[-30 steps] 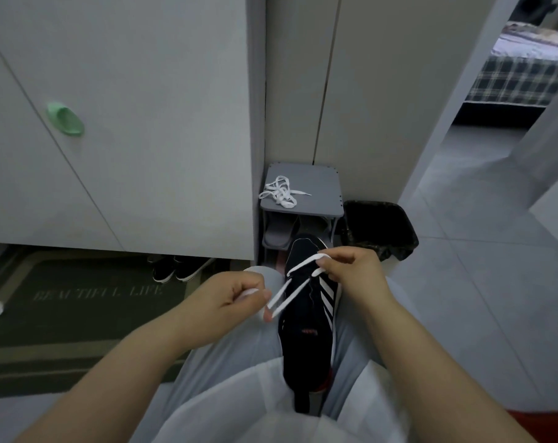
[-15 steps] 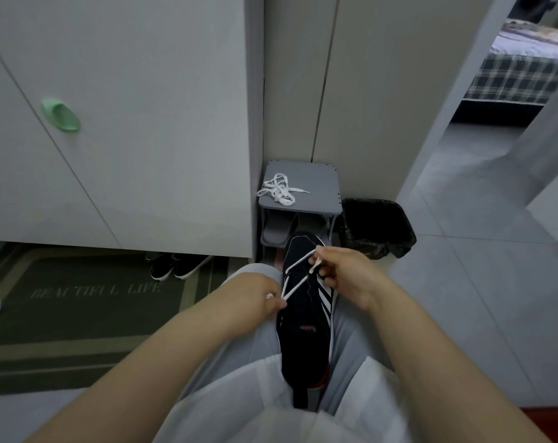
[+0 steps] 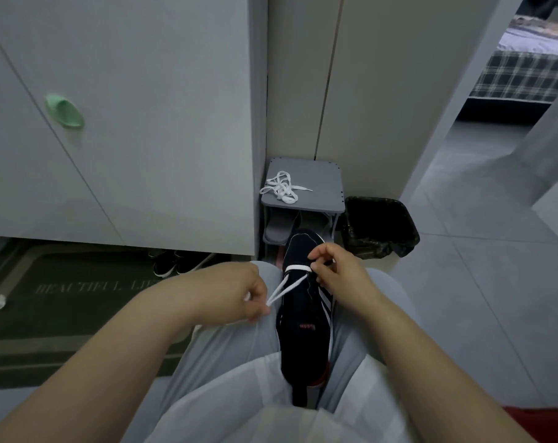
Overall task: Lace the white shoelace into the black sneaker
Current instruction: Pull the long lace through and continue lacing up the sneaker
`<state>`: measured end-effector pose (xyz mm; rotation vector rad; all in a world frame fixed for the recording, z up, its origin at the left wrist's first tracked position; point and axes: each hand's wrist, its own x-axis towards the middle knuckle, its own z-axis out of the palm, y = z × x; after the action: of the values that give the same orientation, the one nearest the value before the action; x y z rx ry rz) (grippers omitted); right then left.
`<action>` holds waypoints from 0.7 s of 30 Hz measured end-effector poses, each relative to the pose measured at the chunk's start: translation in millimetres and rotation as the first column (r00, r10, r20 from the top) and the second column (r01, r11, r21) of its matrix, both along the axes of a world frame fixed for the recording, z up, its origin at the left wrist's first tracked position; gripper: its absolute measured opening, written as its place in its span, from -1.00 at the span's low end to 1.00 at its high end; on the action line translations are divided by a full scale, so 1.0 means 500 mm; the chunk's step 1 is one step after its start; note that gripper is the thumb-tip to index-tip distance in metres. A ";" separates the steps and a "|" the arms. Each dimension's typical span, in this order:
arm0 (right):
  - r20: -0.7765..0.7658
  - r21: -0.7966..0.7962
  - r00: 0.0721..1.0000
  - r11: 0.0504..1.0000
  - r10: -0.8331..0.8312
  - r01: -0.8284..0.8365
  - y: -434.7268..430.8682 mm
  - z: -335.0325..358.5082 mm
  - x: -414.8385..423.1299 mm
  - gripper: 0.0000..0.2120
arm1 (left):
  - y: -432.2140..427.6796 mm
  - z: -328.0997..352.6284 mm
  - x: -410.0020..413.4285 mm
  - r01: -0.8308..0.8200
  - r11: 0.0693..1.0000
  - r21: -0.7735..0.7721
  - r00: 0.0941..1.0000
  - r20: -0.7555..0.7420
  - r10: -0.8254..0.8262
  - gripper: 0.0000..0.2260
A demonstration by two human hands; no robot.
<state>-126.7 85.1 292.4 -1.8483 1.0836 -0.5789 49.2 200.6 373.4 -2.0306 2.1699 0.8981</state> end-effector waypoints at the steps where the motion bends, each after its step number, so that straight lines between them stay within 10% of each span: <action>1: -0.012 -0.065 0.998 0.996 0.057 -0.057 0.003 0.008 0.002 -0.85 | -0.002 0.003 0.002 -0.011 1.000 -0.030 1.000 -0.004 0.011 -0.79; 7: 0.010 0.065 0.846 0.844 0.533 -0.532 0.027 0.077 0.067 -0.85 | -0.016 0.014 0.015 -0.102 0.989 -0.103 0.992 -0.079 0.094 -0.80; 21: 0.405 0.222 0.912 0.961 0.064 -0.167 -0.023 0.153 -0.027 -0.64 | -0.017 0.044 0.074 -0.190 0.971 -0.145 0.966 -0.204 0.159 -0.78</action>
<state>-140.1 73.5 368.7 -1.4800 0.7327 -0.6750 86.2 191.9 395.2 -2.3353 2.2548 1.0037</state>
